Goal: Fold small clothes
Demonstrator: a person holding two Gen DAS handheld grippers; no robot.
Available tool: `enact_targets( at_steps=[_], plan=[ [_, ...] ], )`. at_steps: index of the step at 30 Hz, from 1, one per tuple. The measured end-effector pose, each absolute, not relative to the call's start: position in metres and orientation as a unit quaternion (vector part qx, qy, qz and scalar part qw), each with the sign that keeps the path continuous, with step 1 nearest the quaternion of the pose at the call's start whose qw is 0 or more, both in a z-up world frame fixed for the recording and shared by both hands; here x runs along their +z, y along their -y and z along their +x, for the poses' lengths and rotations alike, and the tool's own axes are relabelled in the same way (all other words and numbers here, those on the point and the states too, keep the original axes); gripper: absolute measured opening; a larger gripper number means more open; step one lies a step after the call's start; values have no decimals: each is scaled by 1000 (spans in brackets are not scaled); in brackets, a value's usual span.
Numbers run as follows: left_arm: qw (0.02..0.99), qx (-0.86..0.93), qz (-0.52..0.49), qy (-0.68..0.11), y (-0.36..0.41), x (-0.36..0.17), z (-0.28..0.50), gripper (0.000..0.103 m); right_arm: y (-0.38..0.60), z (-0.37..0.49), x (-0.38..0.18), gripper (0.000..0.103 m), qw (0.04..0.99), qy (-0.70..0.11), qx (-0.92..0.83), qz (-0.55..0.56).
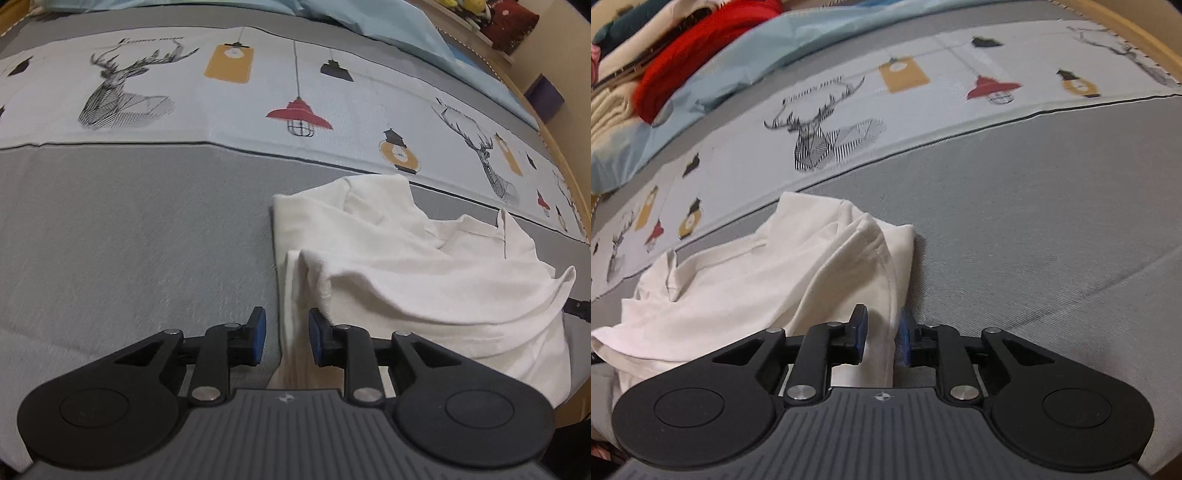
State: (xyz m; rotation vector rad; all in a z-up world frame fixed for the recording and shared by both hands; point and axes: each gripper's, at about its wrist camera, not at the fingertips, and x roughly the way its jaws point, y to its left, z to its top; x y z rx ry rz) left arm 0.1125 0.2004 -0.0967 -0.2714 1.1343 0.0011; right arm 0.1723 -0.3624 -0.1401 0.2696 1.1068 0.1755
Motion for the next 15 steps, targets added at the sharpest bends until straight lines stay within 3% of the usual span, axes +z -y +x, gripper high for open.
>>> enact_targets(
  at_steps=[15],
  plan=[
    [855,-19,-134,-501,-191,-102,166,28,351,218,-154,23,845,-500,107,155]
  ],
)
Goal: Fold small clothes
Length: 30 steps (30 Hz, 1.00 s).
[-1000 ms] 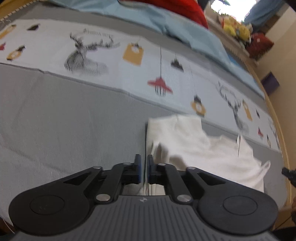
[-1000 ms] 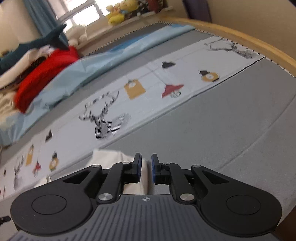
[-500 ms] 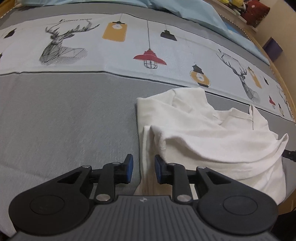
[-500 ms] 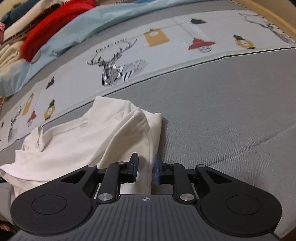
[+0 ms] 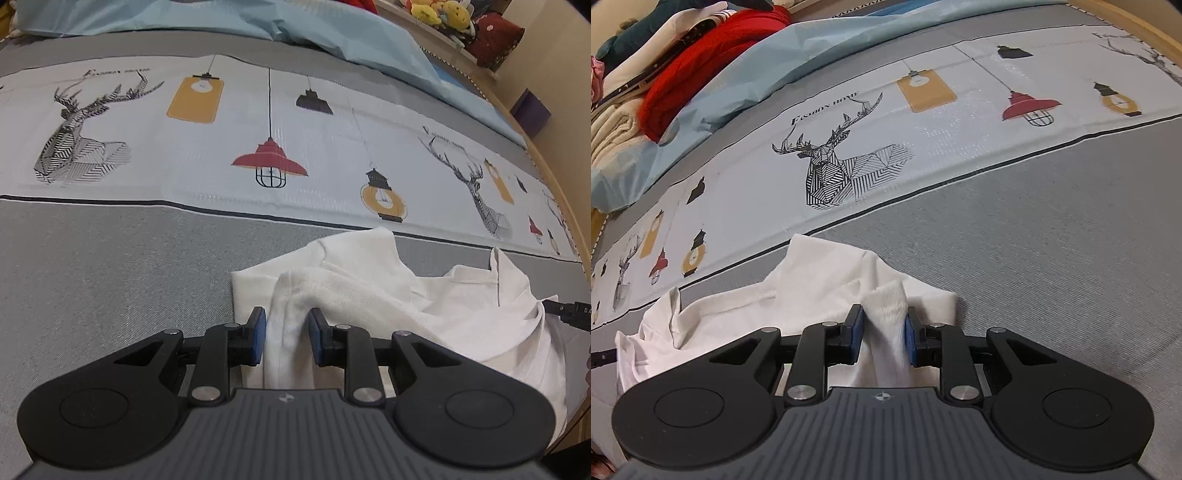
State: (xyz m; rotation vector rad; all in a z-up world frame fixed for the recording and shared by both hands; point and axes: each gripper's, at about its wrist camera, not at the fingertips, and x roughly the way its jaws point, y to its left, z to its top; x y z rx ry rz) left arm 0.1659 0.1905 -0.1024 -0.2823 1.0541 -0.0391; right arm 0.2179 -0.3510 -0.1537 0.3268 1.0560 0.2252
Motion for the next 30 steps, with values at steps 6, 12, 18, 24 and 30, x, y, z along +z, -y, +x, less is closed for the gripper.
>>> enact_targets(
  at_steps=[6,12,18,24,30],
  plan=[
    [856,-31,-109,-504,-187,-107,170,7,350,221,-152,8,852,-491,106,149],
    [907,13,-106,-407,-201,-71,160,4,371,217,-114,6,898,-369,64,233],
    [911,33,-95,-401,-200,-73,170,4,350,235,-118,6,908,-358,51,210],
    [902,61,-130,-406,-213,-76,179,12,336,251,-121,27,911,-370,7,184],
    [876,31,-192,-442,-235,-78,168,13,353,242,-132,33,875,-436,34,210]
  ],
)
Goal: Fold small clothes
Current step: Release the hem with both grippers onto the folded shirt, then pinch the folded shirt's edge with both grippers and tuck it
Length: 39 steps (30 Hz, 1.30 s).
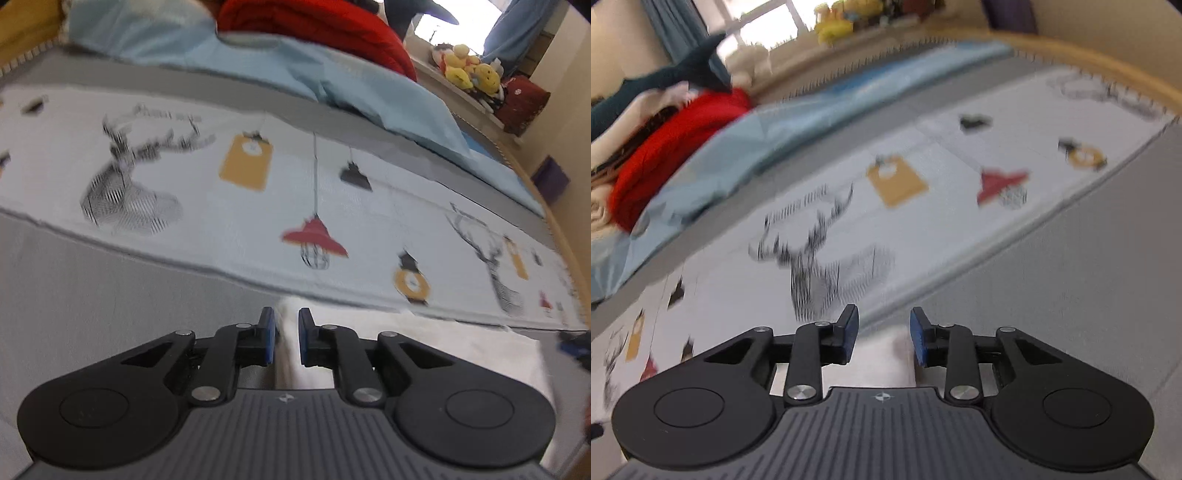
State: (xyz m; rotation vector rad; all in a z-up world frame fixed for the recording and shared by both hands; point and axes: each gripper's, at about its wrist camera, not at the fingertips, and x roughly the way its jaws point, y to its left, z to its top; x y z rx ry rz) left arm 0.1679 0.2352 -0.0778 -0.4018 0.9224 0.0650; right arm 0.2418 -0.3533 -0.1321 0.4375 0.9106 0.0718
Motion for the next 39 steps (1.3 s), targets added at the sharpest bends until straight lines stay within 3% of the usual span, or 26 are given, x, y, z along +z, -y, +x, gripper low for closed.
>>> enact_targets(
  at_steps=[4,9,16,22,24,26,32,39],
  plan=[
    [837,-22,-214,-503,-236,-88,157,18,358,221,-137,33,843,-502,78,179],
    [797,-87,-145,-580,-216,-100,128,20,359,180,-137,33,810,-552,143,140],
    [780,-127,-83,-607,-200,-108,84,20,352,122,-139,33,786,-582,203,37],
    [769,-124,-44,-625,-193,-117,61,18,353,105,-140,33,775,-604,186,26],
    [770,-120,-31,-626,-192,-119,59,7,352,100,-140,27,774,-606,182,28],
    [777,-119,-23,-617,-192,-115,55,5,351,98,-139,5,781,-599,178,18],
    [816,-119,-80,-559,-205,-80,43,3,386,94,-90,3,841,-502,166,116],
    [768,-115,-21,-630,-193,-109,37,4,373,86,-136,4,776,-615,136,14]
  ],
)
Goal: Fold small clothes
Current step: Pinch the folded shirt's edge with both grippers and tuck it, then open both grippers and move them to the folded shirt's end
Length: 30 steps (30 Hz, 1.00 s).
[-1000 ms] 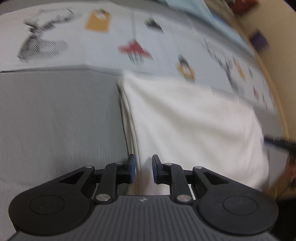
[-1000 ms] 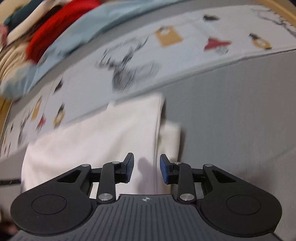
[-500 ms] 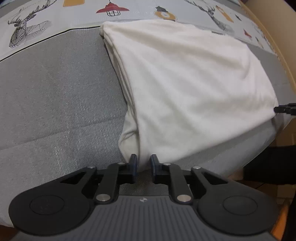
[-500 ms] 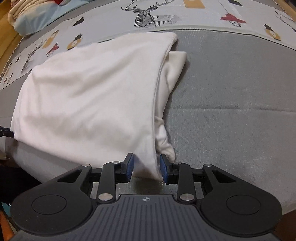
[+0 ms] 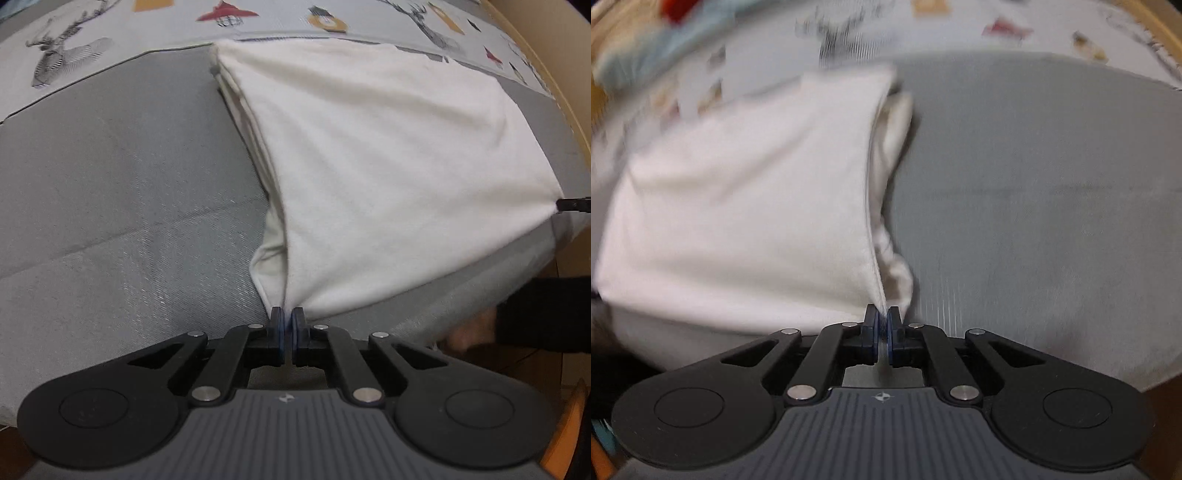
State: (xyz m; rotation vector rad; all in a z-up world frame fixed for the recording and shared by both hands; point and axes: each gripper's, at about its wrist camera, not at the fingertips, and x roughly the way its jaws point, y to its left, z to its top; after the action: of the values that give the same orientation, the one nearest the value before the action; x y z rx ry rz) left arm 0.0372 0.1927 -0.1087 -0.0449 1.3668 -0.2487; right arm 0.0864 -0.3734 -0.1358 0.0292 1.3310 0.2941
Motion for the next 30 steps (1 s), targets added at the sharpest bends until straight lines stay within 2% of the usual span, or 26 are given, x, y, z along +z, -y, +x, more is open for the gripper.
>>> enact_targets(
  at_steps=[3,5,7,10,13,15,20,23,28,29,30],
  plan=[
    [789,-116,-23,-603,-192,-93,37,7,378,89,-120,5,809,-579,100,3],
    [807,-119,-34,-577,-192,-81,39,7,384,90,-109,9,827,-550,105,41],
    [810,-130,-44,-570,-190,-79,41,7,382,90,-103,9,834,-528,140,77],
    [802,-141,-20,-580,-177,-87,44,7,363,92,-114,9,823,-539,172,43],
    [770,-123,24,-626,-169,-110,44,7,347,92,-138,7,791,-590,162,-23],
    [757,-101,38,-644,-172,-119,45,14,346,92,-142,6,779,-607,152,-33],
    [816,-103,-38,-568,-189,-80,52,14,350,94,-106,7,830,-532,167,7],
    [832,-109,-43,-542,-184,-73,61,14,347,100,-99,6,848,-497,182,26],
    [813,-89,10,-576,-157,-102,84,14,338,116,-141,6,821,-551,148,-24],
    [806,-66,22,-587,-158,-112,86,18,335,124,-146,6,818,-556,142,-23],
    [807,-46,17,-588,-162,-116,89,26,337,126,-145,6,820,-555,139,-10]
  ],
)
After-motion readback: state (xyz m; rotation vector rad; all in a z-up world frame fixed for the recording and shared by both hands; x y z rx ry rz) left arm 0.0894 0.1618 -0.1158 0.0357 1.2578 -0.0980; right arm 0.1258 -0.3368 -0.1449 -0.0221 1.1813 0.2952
